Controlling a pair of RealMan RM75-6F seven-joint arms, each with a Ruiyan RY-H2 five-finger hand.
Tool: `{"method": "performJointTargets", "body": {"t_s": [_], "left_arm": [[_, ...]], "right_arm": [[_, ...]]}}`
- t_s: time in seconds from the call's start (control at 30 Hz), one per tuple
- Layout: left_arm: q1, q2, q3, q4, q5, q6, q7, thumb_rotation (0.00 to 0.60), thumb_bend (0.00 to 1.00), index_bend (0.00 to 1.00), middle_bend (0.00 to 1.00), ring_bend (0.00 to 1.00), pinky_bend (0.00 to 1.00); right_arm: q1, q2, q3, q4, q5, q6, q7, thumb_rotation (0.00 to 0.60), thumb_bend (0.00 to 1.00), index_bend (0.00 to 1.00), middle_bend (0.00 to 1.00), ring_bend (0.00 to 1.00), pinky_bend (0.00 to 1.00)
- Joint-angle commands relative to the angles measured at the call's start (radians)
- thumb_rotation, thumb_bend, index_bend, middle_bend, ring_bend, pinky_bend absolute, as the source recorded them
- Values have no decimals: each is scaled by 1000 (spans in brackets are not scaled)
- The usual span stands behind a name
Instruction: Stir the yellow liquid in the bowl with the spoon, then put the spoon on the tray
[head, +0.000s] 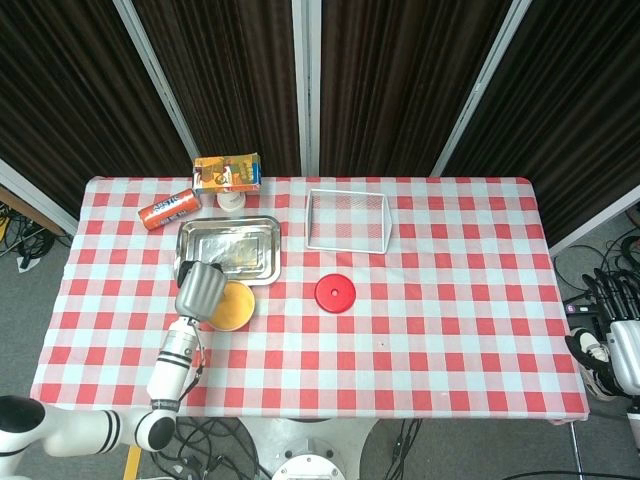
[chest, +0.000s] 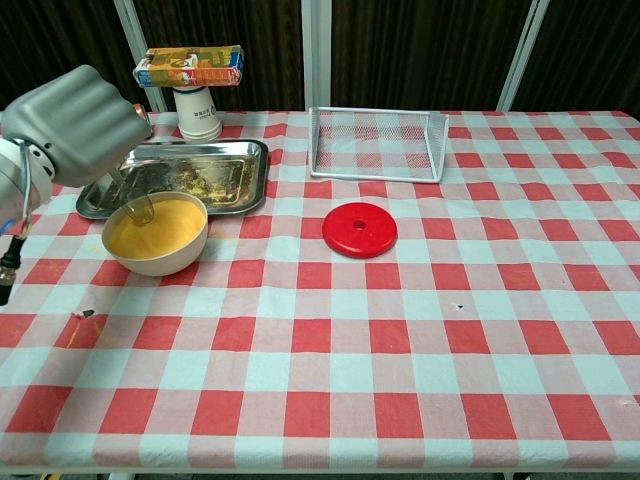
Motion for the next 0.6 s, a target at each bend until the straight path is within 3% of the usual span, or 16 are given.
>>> {"method": "performJointTargets", "body": {"t_s": [0.03, 0.3, 0.6], "left_arm": [[2, -30, 14, 35, 23, 7, 25, 600, 410, 637, 913, 930, 953], [10, -111, 21, 127, 32, -17, 54, 600, 409, 638, 915, 932, 955], [30, -149, 5, 134, 34, -24, 44, 600, 409, 638, 915, 932, 955]], "right_arm": [[0, 0, 0, -1, 0, -1, -1, 600, 200, 0, 0, 0, 0], [-2, -1, -2, 1, 3, -3, 0, 600, 198, 0, 0, 0, 0], [-2, -3, -3, 5, 3, -4, 5, 600, 198, 0, 0, 0, 0]]}}
